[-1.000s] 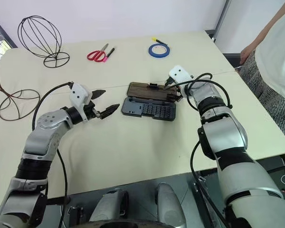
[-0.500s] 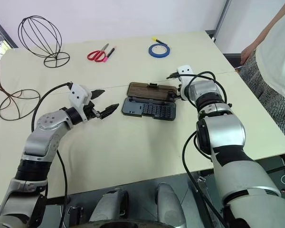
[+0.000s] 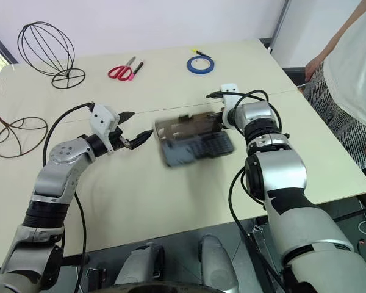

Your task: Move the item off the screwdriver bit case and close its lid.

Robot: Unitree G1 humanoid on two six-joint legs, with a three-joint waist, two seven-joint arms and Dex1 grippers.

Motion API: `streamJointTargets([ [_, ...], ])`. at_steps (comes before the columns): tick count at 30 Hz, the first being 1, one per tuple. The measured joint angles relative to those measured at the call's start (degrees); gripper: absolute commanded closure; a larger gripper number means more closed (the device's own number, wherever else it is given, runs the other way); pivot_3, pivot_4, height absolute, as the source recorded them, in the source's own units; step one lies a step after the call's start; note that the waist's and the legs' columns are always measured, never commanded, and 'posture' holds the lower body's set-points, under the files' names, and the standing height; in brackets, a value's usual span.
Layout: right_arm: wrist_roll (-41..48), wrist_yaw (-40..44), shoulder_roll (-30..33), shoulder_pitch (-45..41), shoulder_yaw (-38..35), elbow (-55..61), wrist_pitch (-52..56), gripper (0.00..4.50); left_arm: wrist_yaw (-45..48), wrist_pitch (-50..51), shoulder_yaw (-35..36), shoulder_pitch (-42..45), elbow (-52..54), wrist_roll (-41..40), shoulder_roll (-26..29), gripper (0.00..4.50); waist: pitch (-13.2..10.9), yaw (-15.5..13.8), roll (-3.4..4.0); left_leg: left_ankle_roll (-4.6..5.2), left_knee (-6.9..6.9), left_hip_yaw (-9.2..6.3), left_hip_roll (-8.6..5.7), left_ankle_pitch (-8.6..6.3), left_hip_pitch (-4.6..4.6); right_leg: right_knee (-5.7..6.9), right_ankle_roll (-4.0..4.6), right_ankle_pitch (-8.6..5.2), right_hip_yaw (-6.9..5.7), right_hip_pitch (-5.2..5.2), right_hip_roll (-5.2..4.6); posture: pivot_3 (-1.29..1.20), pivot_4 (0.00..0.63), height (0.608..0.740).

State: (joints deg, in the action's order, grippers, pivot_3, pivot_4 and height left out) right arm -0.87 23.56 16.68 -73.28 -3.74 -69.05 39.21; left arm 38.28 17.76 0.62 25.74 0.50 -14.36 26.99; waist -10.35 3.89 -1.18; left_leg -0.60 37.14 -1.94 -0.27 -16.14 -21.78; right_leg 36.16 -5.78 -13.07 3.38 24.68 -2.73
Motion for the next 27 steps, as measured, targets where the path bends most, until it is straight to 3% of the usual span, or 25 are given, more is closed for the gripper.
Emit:
streamJointTargets([
  [8,0.19,-0.18,-0.28,2.22,0.16,5.81,4.1,4.47,-0.18,-0.98,0.32,1.05,-1.57,0.15,0.0,0.0,0.0,-0.01,0.0,0.0,0.0,0.0,0.0,0.0,0.01,-0.01,0.0,0.0,0.0,-0.01,-0.02,0.0,0.15,0.74],
  [13,3.06,-8.14,-2.4,4.93,-5.19,15.93,15.71,4.47,-1.04,-1.12,0.63,1.11,-1.67,0.14,0.02,0.0,0.0,-0.09,0.01,0.0,-0.01,-0.07,0.11,0.0,-0.02,0.0,0.0,0.0,-0.01,0.01,-0.05,0.0,0.15,0.74],
  [16,4.55,-15.71,-6.71,9.29,-11.5,30.58,28.42,4.47,-1.27,-1.12,0.93,1.1,-1.64,0.13,0.1,0.0,0.02,-0.05,0.03,0.0,0.0,-0.19,0.13,0.0,-0.21,0.07,0.0,0.0,0.01,0.24,-0.07,0.0,0.15,0.74],
  [20,4.21,-23.46,-17.03,14.19,-19.64,51.57,45.06,4.47,-1.46,-0.94,0.96,1.04,-1.51,0.1,0.12,0.0,0.06,0.11,0.04,-0.18,0.04,-0.24,0.14,0.1,-0.71,0.3,0.01,0.01,0.04,0.87,-0.04,0.0,0.15,0.74],
  [27,4.08,-27.5,-25.96,18.34,-20.77,65.28,52.9,4.47,-1.67,-0.7,0.93,0.98,-1.47,0.1,0.11,0.0,0.06,-0.16,0.06,-0.41,0.0,-0.17,0.01,0.24,-0.71,0.31,0.01,0.03,-0.02,0.84,-0.17,0.0,0.15,0.74],
])
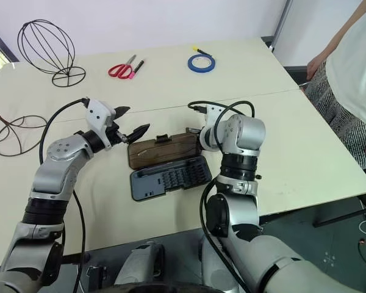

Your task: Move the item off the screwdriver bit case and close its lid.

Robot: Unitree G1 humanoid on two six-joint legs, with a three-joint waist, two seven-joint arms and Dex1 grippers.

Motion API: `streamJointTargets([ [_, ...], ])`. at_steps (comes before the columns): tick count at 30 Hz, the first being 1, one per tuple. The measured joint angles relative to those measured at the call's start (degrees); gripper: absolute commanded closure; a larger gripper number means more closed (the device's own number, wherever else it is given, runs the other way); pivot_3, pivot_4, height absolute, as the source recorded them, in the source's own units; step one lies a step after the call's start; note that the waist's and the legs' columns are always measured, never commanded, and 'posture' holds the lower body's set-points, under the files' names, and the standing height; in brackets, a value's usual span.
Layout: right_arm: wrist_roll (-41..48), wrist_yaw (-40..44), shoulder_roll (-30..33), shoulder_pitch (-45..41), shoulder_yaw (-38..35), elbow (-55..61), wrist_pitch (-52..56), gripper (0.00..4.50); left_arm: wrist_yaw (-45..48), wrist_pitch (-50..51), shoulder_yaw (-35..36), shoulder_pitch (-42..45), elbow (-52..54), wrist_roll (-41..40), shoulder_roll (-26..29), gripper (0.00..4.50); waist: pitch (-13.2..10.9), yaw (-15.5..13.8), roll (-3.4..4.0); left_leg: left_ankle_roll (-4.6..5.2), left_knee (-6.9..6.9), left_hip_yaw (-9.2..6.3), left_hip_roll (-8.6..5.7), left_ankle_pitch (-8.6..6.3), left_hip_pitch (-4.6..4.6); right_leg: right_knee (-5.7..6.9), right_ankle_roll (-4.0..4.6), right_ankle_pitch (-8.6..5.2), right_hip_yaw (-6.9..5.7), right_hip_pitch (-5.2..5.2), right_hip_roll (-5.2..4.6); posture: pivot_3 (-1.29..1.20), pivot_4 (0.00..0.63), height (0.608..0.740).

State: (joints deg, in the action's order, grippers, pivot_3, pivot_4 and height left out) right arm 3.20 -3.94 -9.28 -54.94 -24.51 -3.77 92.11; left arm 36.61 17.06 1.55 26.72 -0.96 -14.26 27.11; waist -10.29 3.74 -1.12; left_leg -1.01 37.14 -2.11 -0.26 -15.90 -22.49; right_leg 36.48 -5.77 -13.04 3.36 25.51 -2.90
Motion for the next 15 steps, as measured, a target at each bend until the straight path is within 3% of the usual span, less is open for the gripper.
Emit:
streamJointTargets([
  [15,-1.89,-3.29,0.49,0.4,-0.27,2.02,0.01,4.47,-0.59,0.12,-0.11,-0.02,0.79,0.03,-0.27,0.0,0.0,0.0,0.0,-0.04,0.0,0.08,-0.05,0.02,0.0,-0.02,0.0,0.0,-0.05,-0.03,0.01,0.0,0.15,0.74],
])
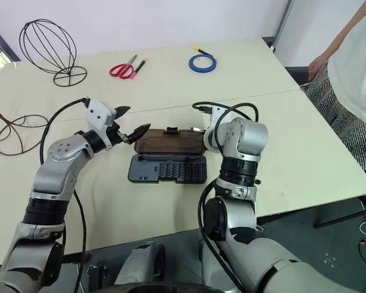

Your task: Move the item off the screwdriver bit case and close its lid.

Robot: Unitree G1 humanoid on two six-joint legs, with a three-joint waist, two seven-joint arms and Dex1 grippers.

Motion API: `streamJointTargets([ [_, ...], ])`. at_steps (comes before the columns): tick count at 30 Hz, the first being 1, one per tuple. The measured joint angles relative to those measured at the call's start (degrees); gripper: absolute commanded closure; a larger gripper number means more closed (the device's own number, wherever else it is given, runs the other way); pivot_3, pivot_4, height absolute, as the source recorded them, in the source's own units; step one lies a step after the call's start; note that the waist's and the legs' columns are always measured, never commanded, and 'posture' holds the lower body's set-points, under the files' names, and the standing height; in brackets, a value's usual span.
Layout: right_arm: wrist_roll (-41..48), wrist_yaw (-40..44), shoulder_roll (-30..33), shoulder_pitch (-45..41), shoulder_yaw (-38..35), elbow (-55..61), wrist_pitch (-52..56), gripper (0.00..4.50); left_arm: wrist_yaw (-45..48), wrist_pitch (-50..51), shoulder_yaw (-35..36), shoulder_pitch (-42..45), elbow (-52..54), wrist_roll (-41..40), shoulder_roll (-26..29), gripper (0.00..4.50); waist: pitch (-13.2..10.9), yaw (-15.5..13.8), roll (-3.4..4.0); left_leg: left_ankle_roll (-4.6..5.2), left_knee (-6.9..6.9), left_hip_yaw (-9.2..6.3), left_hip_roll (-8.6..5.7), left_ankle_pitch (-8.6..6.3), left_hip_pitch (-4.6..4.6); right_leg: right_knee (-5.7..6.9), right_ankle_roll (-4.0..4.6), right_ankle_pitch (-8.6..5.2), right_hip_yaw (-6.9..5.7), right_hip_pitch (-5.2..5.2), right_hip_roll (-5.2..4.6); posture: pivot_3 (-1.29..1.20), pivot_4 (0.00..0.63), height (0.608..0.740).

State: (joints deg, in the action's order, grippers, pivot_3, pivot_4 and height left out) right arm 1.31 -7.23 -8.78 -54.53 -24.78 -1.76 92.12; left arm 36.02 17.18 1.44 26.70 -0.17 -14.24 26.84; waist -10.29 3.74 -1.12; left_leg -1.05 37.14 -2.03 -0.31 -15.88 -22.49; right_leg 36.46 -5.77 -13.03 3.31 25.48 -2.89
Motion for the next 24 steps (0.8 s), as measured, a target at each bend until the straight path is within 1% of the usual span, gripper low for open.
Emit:
streamJointTargets([
  [10,4.82,4.17,0.9,1.35,8.8,2.69,0.0,4.47,-0.19,-0.01,0.0,-0.01,0.01,0.0,-0.07,0.0,0.0,0.21,0.0,0.0,-0.02,-0.03,0.01,0.0,0.0,-0.02,0.0,0.0,-0.03,0.01,0.07,0.0,0.15,0.74],
  [24,7.16,3.38,2.35,3.04,9.93,2.8,0.0,4.47,-0.67,-0.07,-0.01,0.0,0.01,0.02,-0.12,0.0,0.0,0.1,0.0,0.0,-0.02,-0.02,0.01,0.0,0.0,-0.03,0.0,0.0,-0.03,-0.01,0.03,0.0,0.15,0.74],
])
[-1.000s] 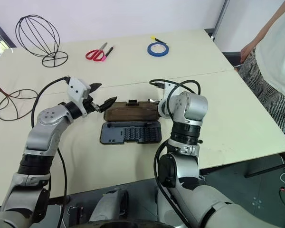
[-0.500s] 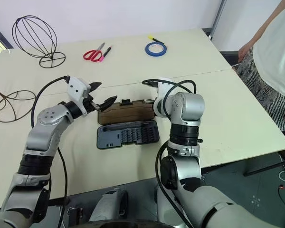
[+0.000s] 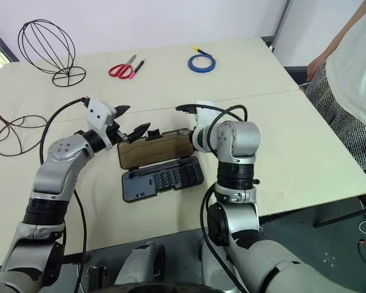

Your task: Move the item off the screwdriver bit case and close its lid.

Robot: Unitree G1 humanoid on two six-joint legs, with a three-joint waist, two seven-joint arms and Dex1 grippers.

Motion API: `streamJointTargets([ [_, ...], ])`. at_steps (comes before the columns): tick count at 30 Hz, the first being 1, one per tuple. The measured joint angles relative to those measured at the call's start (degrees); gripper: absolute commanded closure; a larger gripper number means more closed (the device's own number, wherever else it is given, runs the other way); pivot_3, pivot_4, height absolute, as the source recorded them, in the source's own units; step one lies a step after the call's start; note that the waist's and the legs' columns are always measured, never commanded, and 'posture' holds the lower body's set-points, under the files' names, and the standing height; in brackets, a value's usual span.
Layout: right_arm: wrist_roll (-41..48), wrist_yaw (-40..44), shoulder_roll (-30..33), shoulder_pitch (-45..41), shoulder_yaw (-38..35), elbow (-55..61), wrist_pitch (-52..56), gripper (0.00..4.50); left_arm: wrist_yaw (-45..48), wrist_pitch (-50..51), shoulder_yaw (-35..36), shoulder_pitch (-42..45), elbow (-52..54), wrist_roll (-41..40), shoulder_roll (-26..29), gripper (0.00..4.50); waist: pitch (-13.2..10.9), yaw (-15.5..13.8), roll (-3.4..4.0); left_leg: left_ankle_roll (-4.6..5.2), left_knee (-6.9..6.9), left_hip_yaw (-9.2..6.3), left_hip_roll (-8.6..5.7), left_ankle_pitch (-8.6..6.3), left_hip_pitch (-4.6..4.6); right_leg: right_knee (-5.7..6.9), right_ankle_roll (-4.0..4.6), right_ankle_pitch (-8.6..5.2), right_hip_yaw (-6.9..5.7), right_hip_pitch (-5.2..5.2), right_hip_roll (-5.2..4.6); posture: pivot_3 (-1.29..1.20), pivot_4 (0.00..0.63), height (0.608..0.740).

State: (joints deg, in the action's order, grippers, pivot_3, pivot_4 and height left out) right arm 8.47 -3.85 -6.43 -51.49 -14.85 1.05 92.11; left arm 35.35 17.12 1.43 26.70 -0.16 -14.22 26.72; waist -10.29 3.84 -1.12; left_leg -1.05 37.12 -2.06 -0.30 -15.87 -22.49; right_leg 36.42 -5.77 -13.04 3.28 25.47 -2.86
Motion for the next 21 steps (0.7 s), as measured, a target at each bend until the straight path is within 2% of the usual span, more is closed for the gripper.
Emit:
streamJointTargets([
  [13,1.94,-1.88,1.38,1.27,-0.31,0.36,0.0,4.47,-0.09,-0.2,-0.29,0.14,-0.02,0.07,-0.16,0.0,0.0,-0.03,0.0,0.0,0.0,0.0,0.0,0.0,0.0,-0.01,0.0,0.0,0.0,-0.01,-0.01,0.0,0.15,0.74],
  [16,2.67,-2.04,1.39,1.33,-0.25,0.36,0.0,3.62,-0.05,-0.23,-0.34,0.19,-0.02,0.07,-0.28,0.0,0.0,-0.02,0.0,0.0,0.0,0.0,0.0,0.0,0.0,-0.01,0.0,0.0,0.0,-0.01,-0.01,0.0,0.15,0.74],
  [19,3.52,-2.04,1.46,1.84,0.04,0.39,0.0,2.13,-0.02,-0.23,-0.37,0.19,-0.02,0.06,-0.31,0.0,0.0,0.0,0.0,0.0,0.0,0.0,0.0,0.0,0.0,-0.01,0.0,0.0,0.0,-0.01,-0.01,0.0,0.15,0.74],
  [20,3.81,-2.04,1.59,1.97,0.17,0.39,0.0,1.5,-0.02,-0.21,-0.36,0.19,-0.02,0.01,-0.32,0.0,0.0,0.0,0.0,0.0,0.0,0.0,0.0,0.0,0.0,-0.01,0.0,0.0,0.0,-0.01,0.0,0.0,0.15,0.74],
  [21,3.97,-2.04,1.7,1.99,0.22,0.4,0.0,1.19,-0.02,-0.2,-0.36,0.19,-0.02,0.0,-0.32,0.0,0.0,0.0,0.0,0.0,0.0,0.0,0.0,0.0,0.0,-0.01,0.0,0.0,0.0,-0.01,0.0,0.0,0.15,0.74],
])
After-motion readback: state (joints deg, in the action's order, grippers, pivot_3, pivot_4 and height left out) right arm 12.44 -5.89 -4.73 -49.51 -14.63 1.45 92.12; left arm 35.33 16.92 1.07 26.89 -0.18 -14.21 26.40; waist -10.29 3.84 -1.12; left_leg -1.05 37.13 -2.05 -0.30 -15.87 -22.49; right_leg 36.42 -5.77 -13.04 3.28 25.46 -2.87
